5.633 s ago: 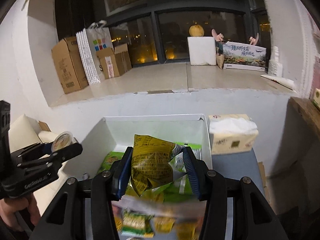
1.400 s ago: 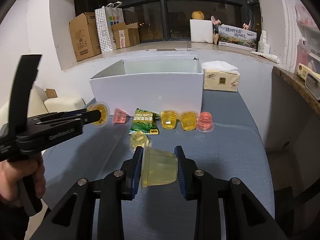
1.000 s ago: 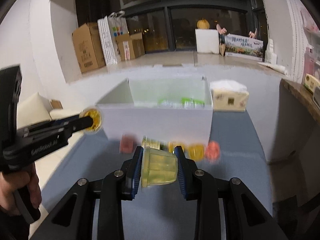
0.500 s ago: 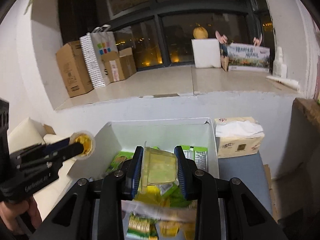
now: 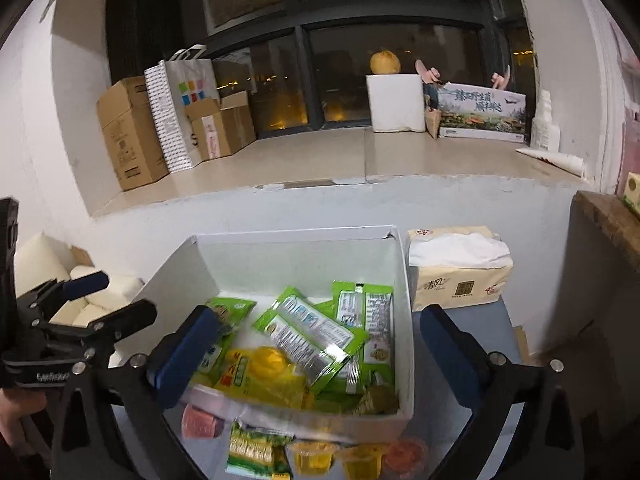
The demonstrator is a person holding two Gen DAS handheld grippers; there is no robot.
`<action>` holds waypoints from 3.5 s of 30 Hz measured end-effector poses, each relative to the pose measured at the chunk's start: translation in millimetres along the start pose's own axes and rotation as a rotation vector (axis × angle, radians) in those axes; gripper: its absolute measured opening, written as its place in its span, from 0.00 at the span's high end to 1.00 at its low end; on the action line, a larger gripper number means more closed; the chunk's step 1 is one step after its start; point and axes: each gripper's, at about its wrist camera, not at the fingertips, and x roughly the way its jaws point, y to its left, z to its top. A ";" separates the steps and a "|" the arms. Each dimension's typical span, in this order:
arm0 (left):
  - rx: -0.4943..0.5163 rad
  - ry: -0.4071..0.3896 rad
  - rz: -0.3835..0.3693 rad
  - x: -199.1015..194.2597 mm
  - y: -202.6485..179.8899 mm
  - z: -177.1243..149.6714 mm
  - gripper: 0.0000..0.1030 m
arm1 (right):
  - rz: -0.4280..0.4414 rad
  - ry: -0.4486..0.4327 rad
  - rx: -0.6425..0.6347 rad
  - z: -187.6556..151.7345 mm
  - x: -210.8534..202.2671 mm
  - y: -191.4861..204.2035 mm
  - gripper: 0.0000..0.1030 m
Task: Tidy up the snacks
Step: 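Drop both yellow jelly cups into the white box, opening both grippers, then grasp a pink jelly cup from the table with the right gripper, then grasp the other pink jelly cup with the left gripper while the right holds its cup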
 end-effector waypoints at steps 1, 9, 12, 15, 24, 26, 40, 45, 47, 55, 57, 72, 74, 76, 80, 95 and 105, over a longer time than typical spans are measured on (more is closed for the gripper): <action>0.002 0.000 -0.002 -3.9 -1.5 -1.0 0.00 | -0.004 -0.002 -0.006 -1.8 -5.8 2.7 0.00; -0.014 -0.036 -0.023 -57.8 -12.3 -27.9 0.00 | 0.010 -0.044 -0.051 -37.2 -69.1 12.1 0.00; -0.028 -0.045 -0.037 -80.6 -18.5 -49.5 0.00 | 0.015 -0.034 -0.029 -59.4 -89.0 5.7 0.00; -0.036 -0.058 -0.050 -101.1 -25.0 -76.7 0.00 | 0.010 -0.018 -0.006 -88.7 -105.2 -1.7 0.00; -0.087 -0.020 -0.080 -131.3 -43.8 -146.2 0.00 | -0.046 0.078 0.002 -139.0 -99.2 -26.5 0.00; -0.093 -0.009 -0.085 -133.6 -46.4 -154.9 0.00 | -0.075 0.077 0.008 -138.3 -92.5 -34.9 0.00; -0.097 0.059 -0.065 -117.4 -43.7 -174.1 0.00 | -0.120 0.163 0.035 -113.5 1.9 -75.4 0.03; -0.098 0.083 -0.055 -105.9 -41.6 -176.0 0.00 | -0.106 0.219 0.049 -114.6 32.8 -80.4 0.06; -0.096 0.089 -0.056 -102.5 -41.1 -175.9 0.00 | -0.075 0.226 0.073 -116.7 40.2 -84.5 0.08; -0.100 0.099 -0.052 -95.5 -41.2 -178.7 0.00 | -0.031 0.210 0.144 -115.8 37.1 -93.7 0.20; -0.101 0.102 -0.055 -94.2 -41.2 -179.0 0.00 | -0.025 0.207 0.167 -119.4 32.9 -98.3 0.19; -0.085 0.096 -0.058 -100.7 -48.7 -179.1 0.00 | -0.029 0.280 0.114 -120.2 53.8 -90.9 0.60; -0.092 0.096 -0.057 -100.8 -46.7 -179.2 0.00 | -0.035 0.271 0.101 -120.6 50.6 -87.6 0.62; -0.095 0.098 -0.059 -99.9 -46.0 -179.4 0.00 | -0.017 0.255 0.107 -122.5 43.8 -86.5 0.66; -0.108 0.103 -0.049 -91.7 -41.4 -178.9 0.00 | 0.001 0.216 0.101 -124.6 22.8 -81.2 0.66; -0.137 0.153 0.054 9.1 -21.1 -133.8 0.00 | 0.123 0.087 0.099 -122.9 -81.1 -44.7 0.66; -0.069 0.210 0.097 62.3 -30.0 -125.3 0.00 | 0.123 0.065 0.076 -121.2 -99.1 -33.4 0.66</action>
